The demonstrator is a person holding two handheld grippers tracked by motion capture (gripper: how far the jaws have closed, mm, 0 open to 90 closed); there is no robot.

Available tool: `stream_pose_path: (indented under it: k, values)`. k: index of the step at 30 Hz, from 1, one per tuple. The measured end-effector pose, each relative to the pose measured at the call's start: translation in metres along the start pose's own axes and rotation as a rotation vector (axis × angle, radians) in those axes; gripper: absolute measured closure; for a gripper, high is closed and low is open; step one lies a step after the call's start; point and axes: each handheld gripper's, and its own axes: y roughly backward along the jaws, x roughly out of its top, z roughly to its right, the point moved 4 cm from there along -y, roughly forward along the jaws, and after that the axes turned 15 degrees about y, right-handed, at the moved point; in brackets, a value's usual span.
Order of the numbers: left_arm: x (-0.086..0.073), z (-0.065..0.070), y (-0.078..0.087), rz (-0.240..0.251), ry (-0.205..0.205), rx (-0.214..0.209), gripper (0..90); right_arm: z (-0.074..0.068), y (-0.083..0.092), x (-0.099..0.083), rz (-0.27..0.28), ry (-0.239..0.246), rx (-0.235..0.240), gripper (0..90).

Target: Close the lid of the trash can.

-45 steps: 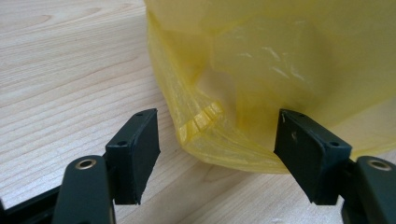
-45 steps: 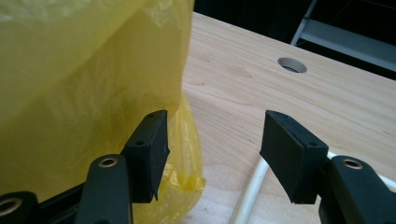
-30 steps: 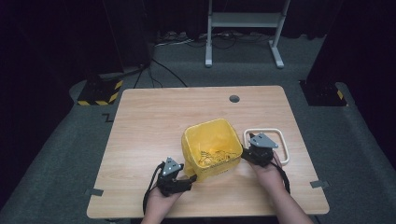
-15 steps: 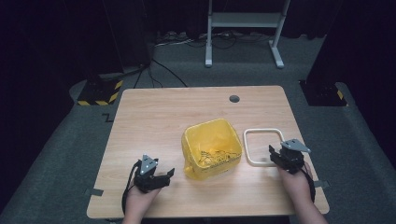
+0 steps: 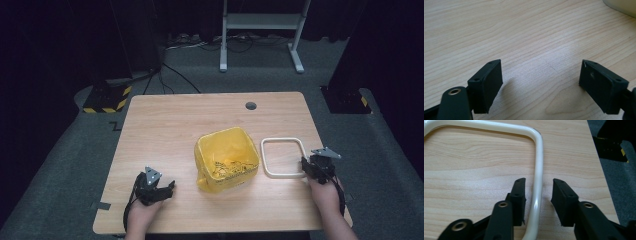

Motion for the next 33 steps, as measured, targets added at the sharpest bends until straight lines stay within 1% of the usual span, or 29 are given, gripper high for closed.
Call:
stream_pose_path:
  k: [1, 2, 3, 5, 8, 9, 12, 14, 15, 16, 17, 18, 19, 20, 21, 22, 24, 25, 26, 27, 28, 29, 30, 31, 32, 33]
  values:
    - [0.0, 0.0, 0.0, -0.003, 0.004, -0.005, 18.9, 0.0, -0.001, 0.0, -0.001, -0.001, 0.005, 68.3]
    - [0.0, 0.0, 0.0, -0.003, 0.004, -0.005, 18.9, 0.0, -0.001, 0.0, -0.001, -0.001, 0.005, 68.3]
    - [0.0, 0.0, 0.0, -0.008, 0.013, -0.009, 18.9, -0.001, -0.001, 0.0, 0.001, -0.006, 0.005, 72.7]
    - [0.0, -0.001, 0.0, -0.012, 0.023, -0.016, 19.0, -0.002, -0.002, 0.0, 0.002, -0.007, 0.0, 78.1]
    - [0.0, -0.001, 0.0, -0.013, 0.025, -0.019, 19.4, -0.004, -0.002, 0.0, 0.005, -0.009, -0.007, 80.0]
    - [0.0, -0.002, 0.0, -0.022, 0.032, -0.022, 19.6, -0.005, -0.002, 0.0, 0.009, -0.003, -0.013, 81.2]
    - [0.0, -0.003, -0.001, -0.026, 0.041, -0.025, 19.7, -0.006, 0.0, 0.001, 0.015, -0.002, -0.023, 81.3]
    - [0.0, -0.003, -0.001, -0.03, 0.047, -0.029, 19.7, -0.007, 0.004, 0.002, 0.035, 0.001, -0.036, 81.4]
    - [0.0, -0.004, -0.001, -0.033, 0.051, -0.032, 19.6, -0.009, 0.01, 0.005, 0.064, -0.012, -0.036, 81.5]
    - [0.0, -0.004, -0.001, -0.033, 0.056, -0.032, 19.6, -0.009, 0.01, 0.005, 0.064, -0.012, -0.036, 81.5]
    - [0.0, -0.004, -0.001, -0.036, 0.058, -0.032, 19.5, -0.01, 0.017, 0.007, 0.096, -0.02, -0.037, 81.5]
    - [0.0, -0.004, -0.001, -0.036, 0.058, -0.032, 19.4, -0.01, 0.017, 0.007, 0.096, -0.02, -0.037, 81.5]
    - [0.0, -0.004, -0.001, -0.035, 0.061, -0.031, 19.3, -0.013, 0.024, 0.008, 0.122, -0.029, -0.042, 81.5]
    - [0.0, -0.004, -0.001, -0.035, 0.061, -0.031, 19.2, -0.013, 0.024, 0.008, 0.122, -0.029, -0.042, 81.5]
    - [0.0, -0.004, -0.001, -0.036, 0.063, -0.029, 19.2, -0.015, 0.027, 0.009, 0.132, -0.036, -0.048, 81.5]
    - [0.0, -0.004, -0.001, -0.042, 0.07, -0.028, 16.3, -0.017, 0.034, 0.009, 0.155, -0.042, -0.065, 81.6]
    - [-0.001, -0.004, -0.001, -0.043, 0.067, -0.024, 16.0, -0.018, 0.036, 0.009, 0.162, -0.042, -0.068, 81.5]
    - [-0.001, -0.004, -0.001, -0.042, 0.067, -0.022, 16.0, -0.02, 0.04, 0.01, 0.177, -0.044, -0.071, 81.5]
    - [-0.001, -0.004, 0.0, -0.039, 0.068, -0.019, 15.9, -0.021, 0.043, 0.01, 0.189, -0.042, -0.075, 81.5]
    - [-0.001, -0.003, 0.001, -0.025, 0.058, -0.016, 15.5, -0.023, 0.049, 0.011, 0.211, -0.036, -0.078, 81.5]
    - [-0.001, -0.003, 0.001, -0.025, 0.058, -0.016, 15.1, -0.023, 0.049, 0.011, 0.211, -0.036, -0.078, 81.5]
    - [-0.001, -0.002, 0.001, -0.015, 0.059, -0.019, 14.8, -0.024, 0.054, 0.011, 0.229, -0.039, -0.083, 81.5]
    - [0.0, -0.002, 0.002, -0.006, 0.06, -0.022, 14.8, -0.024, 0.054, 0.011, 0.229, -0.039, -0.083, 81.5]
    - [0.001, 0.0, 0.002, 0.008, 0.072, -0.038, 14.6, -0.023, 0.06, 0.012, 0.251, -0.047, -0.087, 81.5]
    - [0.001, 0.0, 0.003, 0.017, 0.073, -0.039, 14.6, -0.023, 0.06, 0.012, 0.251, -0.047, -0.087, 81.5]
    - [0.004, 0.003, 0.005, 0.047, 0.076, -0.053, 14.1, -0.023, 0.064, 0.012, 0.267, -0.055, -0.093, 81.5]
